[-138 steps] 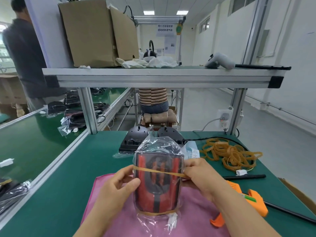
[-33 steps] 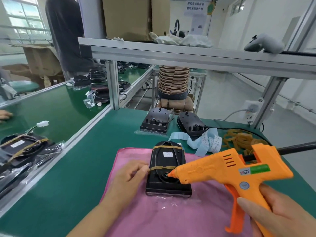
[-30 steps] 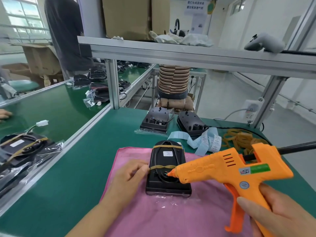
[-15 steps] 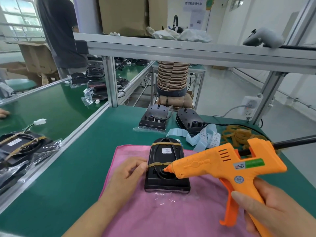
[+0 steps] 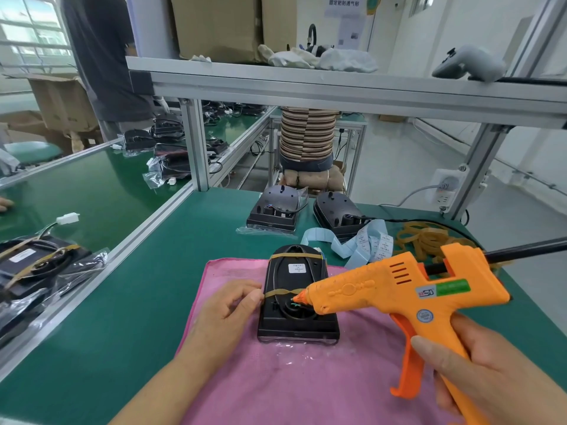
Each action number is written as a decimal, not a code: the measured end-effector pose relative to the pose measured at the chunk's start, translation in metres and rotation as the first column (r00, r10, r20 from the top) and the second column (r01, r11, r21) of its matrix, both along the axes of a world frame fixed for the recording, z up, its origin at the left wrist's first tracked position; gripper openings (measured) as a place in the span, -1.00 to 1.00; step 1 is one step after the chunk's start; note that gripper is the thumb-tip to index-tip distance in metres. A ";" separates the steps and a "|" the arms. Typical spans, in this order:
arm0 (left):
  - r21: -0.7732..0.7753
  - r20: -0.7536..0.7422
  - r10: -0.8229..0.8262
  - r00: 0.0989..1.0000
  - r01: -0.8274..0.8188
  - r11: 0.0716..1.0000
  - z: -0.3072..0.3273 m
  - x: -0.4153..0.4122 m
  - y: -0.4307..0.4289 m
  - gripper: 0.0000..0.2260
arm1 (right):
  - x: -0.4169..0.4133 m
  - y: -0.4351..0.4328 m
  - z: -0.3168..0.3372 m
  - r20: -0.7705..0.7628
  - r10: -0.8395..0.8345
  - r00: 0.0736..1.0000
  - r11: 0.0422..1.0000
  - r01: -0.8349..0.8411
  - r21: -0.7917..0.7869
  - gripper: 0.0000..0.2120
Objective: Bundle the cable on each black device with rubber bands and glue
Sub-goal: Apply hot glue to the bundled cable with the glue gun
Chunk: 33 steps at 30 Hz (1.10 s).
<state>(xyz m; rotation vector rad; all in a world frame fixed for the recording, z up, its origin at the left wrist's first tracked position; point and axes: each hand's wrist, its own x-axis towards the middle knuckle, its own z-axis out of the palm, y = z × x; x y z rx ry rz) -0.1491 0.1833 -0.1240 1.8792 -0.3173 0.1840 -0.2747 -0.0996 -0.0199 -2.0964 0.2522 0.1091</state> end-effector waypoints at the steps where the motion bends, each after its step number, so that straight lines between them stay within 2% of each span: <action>1: 0.000 0.000 0.000 1.000 0.000 1.000 0.000 0.000 0.000 -0.82 | 0.000 0.000 0.000 0.002 0.001 1.000 1.000 -0.001 -0.002 -0.51; 33: 0.022 0.013 0.008 1.000 -0.008 1.000 0.001 -0.001 0.000 -0.82 | -0.002 -0.003 0.002 0.012 -0.003 1.000 1.000 0.003 -0.028 -0.53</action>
